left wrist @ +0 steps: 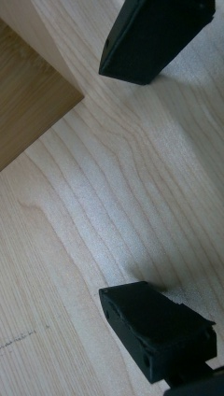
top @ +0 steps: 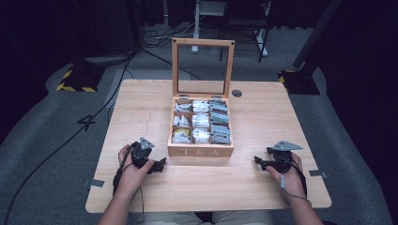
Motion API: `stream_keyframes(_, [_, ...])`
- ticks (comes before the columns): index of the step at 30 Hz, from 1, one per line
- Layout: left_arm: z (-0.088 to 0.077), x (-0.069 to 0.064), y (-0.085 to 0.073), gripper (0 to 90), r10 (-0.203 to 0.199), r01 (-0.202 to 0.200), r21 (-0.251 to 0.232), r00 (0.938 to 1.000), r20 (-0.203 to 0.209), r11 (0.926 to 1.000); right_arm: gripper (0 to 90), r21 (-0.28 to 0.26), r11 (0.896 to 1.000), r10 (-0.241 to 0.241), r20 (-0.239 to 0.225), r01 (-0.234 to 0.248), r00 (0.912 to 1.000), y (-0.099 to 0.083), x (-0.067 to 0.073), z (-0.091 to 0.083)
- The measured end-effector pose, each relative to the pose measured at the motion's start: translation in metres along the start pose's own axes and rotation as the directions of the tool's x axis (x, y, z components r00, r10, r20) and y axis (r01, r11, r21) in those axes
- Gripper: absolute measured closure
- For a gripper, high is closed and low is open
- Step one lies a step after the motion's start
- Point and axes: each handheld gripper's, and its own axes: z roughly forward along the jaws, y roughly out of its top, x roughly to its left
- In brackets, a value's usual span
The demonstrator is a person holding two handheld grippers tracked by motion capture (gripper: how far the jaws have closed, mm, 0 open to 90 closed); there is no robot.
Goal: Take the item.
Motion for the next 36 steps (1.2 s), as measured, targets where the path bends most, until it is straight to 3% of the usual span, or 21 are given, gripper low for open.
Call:
stream_keyframes(14, [0.001,0.000,0.001,0.1,0.004,-0.004,-0.002,1.0000,0.003,1.0000,27.5,0.001,1.000,0.002,0.000,-0.002,1.0000,0.000,0.000,0.000])
stream_keyframes(26, [0.001,-0.001,0.001,0.5,0.008,-0.008,-0.003,1.0000,0.002,1.0000,40.5,-0.011,1.000,0.010,0.006,-0.010,0.9999,0.005,-0.003,0.004])
stream_keyframes(31, [0.001,-0.001,0.001,0.5,0.008,-0.008,-0.003,1.0000,0.002,1.0000,44.0,-0.002,0.999,0.043,-0.051,-0.043,0.9978,0.016,-0.001,0.007])
stream_keyframes(36, [0.001,-0.001,0.001,0.5,0.007,-0.007,-0.003,1.0000,0.003,1.0000,45.2,-0.029,0.999,0.015,-0.077,-0.017,0.9969,0.037,0.007,-0.001])
